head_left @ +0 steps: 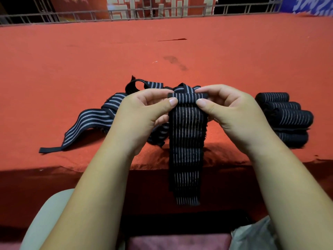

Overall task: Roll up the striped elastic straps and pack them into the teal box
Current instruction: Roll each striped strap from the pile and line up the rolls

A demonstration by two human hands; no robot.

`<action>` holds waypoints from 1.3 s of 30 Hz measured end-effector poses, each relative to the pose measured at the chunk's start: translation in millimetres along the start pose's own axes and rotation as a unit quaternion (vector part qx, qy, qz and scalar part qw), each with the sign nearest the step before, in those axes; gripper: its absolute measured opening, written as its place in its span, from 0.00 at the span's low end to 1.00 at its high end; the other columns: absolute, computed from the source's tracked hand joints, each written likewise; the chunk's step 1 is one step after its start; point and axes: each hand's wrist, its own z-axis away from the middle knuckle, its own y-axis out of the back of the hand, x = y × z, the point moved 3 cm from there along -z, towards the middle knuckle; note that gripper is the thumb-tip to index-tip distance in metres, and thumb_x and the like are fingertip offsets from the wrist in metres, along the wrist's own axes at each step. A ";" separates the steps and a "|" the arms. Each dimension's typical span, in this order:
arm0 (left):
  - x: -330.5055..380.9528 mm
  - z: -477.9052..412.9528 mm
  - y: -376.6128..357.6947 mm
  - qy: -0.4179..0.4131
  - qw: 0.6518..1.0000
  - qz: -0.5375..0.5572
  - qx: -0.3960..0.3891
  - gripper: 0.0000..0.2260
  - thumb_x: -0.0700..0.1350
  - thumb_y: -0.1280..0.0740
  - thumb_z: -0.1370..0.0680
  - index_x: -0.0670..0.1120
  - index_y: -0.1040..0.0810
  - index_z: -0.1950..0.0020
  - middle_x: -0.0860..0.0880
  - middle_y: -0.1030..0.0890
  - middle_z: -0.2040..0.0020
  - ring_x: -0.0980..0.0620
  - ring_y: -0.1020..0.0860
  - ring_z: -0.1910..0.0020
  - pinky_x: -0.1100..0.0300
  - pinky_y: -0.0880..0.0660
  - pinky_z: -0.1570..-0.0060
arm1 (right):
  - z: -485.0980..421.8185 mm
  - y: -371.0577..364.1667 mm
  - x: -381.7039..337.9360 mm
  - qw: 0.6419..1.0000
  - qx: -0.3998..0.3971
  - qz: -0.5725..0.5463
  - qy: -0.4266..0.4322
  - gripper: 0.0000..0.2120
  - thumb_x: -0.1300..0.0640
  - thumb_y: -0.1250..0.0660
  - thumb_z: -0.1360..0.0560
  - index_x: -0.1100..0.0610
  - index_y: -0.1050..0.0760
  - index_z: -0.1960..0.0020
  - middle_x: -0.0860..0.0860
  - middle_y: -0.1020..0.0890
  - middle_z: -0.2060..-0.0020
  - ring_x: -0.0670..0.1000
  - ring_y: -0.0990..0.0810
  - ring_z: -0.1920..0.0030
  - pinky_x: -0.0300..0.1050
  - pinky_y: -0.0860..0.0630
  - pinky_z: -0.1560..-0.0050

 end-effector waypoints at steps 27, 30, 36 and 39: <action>-5.2 3.1 -2.3 -0.002 1.000 0.010 -0.022 0.10 0.41 0.25 0.19 0.47 0.13 0.38 0.49 0.11 0.44 0.50 0.13 0.40 0.52 0.18 0.37 | 3.1 -8.7 5.9 0.999 0.023 -0.021 0.015 0.09 0.62 0.28 0.18 0.58 0.16 0.39 0.53 0.11 0.49 0.49 0.16 0.52 0.44 0.20 0.53; -10.9 -0.1 2.0 -0.017 1.000 -0.004 0.003 0.08 0.43 0.25 0.19 0.46 0.12 0.40 0.48 0.11 0.43 0.48 0.13 0.39 0.43 0.19 0.33 | -1.0 -11.3 8.4 1.000 0.019 -0.004 0.018 0.11 0.64 0.28 0.18 0.58 0.17 0.36 0.45 0.15 0.58 0.43 0.18 0.57 0.37 0.21 0.57; -13.9 -6.1 5.9 -0.068 0.997 -0.020 0.034 0.07 0.35 0.26 0.19 0.42 0.15 0.42 0.55 0.13 0.59 0.62 0.18 0.65 0.69 0.24 0.63 | -9.8 -16.2 9.2 0.999 0.002 0.050 0.011 0.08 0.60 0.32 0.15 0.57 0.16 0.38 0.54 0.11 0.51 0.47 0.13 0.53 0.42 0.17 0.53; -15.9 -10.1 5.2 -0.078 0.994 -0.043 0.059 0.07 0.35 0.26 0.20 0.43 0.14 0.43 0.55 0.13 0.61 0.64 0.19 0.65 0.70 0.25 0.65 | -13.3 -19.4 11.4 0.997 0.012 0.073 0.027 0.07 0.59 0.32 0.14 0.53 0.16 0.41 0.50 0.11 0.49 0.47 0.12 0.50 0.44 0.16 0.46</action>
